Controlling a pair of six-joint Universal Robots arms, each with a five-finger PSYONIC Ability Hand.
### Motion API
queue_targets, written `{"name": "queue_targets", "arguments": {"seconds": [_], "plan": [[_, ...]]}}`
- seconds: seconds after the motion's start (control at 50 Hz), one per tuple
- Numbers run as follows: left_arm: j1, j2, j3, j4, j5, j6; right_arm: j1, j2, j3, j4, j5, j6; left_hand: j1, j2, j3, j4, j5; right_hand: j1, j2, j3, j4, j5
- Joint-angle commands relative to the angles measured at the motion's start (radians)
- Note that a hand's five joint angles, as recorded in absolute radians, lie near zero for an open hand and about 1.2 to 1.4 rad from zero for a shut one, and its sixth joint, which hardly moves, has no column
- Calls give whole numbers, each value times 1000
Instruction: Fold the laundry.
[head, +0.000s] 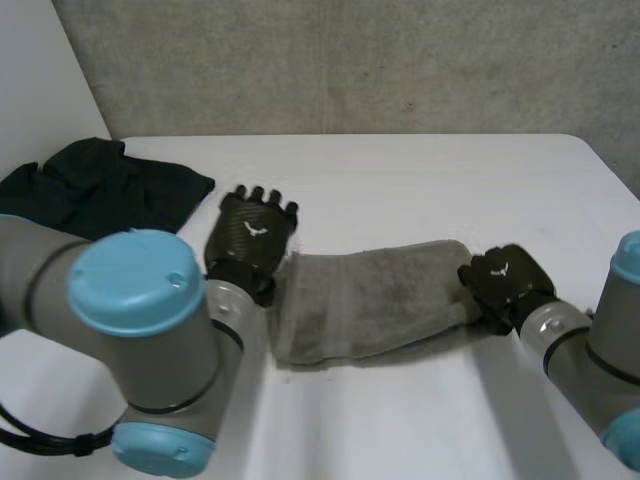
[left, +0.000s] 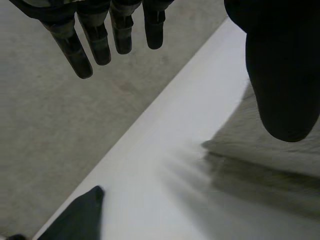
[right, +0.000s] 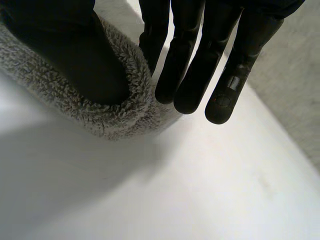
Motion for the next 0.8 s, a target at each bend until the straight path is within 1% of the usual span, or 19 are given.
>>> {"name": "queue_targets", "arguments": {"seconds": [0.02, 0.12, 0.16, 0.22, 0.26, 0.28, 0.3, 0.34, 0.36, 0.38, 0.4, 0.42, 0.44, 0.5, 0.52, 0.6, 0.66, 0.72, 0.8], "plan": [[78, 111, -61, 3, 1, -27, 209, -14, -192, 65, 68, -131, -18, -24, -31, -26, -44, 475, 225, 217, 209, 253], [119, 137, -78, 1, 2, -80, 414, 37, -292, 70, 39, -154, -18, -24, -31, -26, -44, 475, 225, 217, 209, 253], [130, 139, -81, 0, 2, -109, 488, 92, -320, 70, -15, -190, -18, -24, -31, -26, -44, 475, 225, 217, 209, 253], [138, 137, -84, 0, 1, -140, 553, 164, -340, 72, -96, -248, -18, -24, -31, -26, -44, 475, 225, 217, 209, 253], [144, 137, -85, 0, 1, -155, 564, 192, -345, 70, -118, -255, -18, -24, -31, -26, -44, 473, 224, 215, 207, 251], [145, 135, -85, 0, 2, -162, 564, 199, -345, 70, -121, -255, -18, -24, -31, -26, -44, 319, 70, 61, 53, 97], [150, 134, -85, 0, 2, -171, 561, 207, -343, 72, -121, -244, -18, -24, -31, -26, -44, -78, -327, -336, -344, -300], [150, 129, -84, 0, 2, -178, 559, 200, -335, 70, -126, -217, -18, -24, -31, -26, -44, -339, -588, -597, -605, -561], [152, 128, -79, 0, 4, -182, 557, 189, -332, 67, -124, -162, -18, -24, -31, -26, -44, -573, -822, -831, -839, -794], [152, 128, -78, 0, 4, -182, 553, 184, -337, 67, -121, -123, -18, -24, -31, -26, -44, -697, -947, -956, -963, -919], [153, 126, -73, 0, 5, -182, 542, 178, -338, 67, -119, -79, -18, -24, -31, -26, -44, -747, -996, -1005, -1013, -969], [153, 126, -70, 0, 5, -182, 525, 169, -338, 70, -118, -30, -18, -24, -31, -26, -44, -747, -996, -1005, -1013, -969], [152, 123, -63, 1, 7, -182, 466, 137, -337, 75, -115, 100, -18, -24, -31, -26, -44, -747, -996, -1005, -1013, -969], [141, 111, -44, 3, 11, -183, 383, 77, -329, 88, -112, 289, -18, -24, -31, -26, -44, -747, -996, -1005, -1013, -969], [135, 99, -29, 3, 10, -188, 329, 31, -323, 102, -118, 422, -18, -24, -31, -26, -44, -747, -996, -1005, -1013, -969], [101, 68, 13, -2, 8, -215, 243, -32, -325, 167, -127, 671, -18, -24, -31, -26, -44, -747, -996, -1005, -1013, -969], [64, 56, 31, -19, 10, -253, 194, -32, -338, 231, -133, 728, -18, -24, -31, -26, -44, -747, -996, -1005, -1013, -969], [41, 48, 37, -48, 11, -283, 179, -11, -357, 268, -135, 710, -18, -24, -31, -26, -44, -747, -996, -1005, -1013, -969], [4, 27, 39, -112, 22, -332, 185, 99, -426, 299, -127, 644, -18, -24, -31, -26, -44, -747, -996, -1005, -1013, -969]]}}
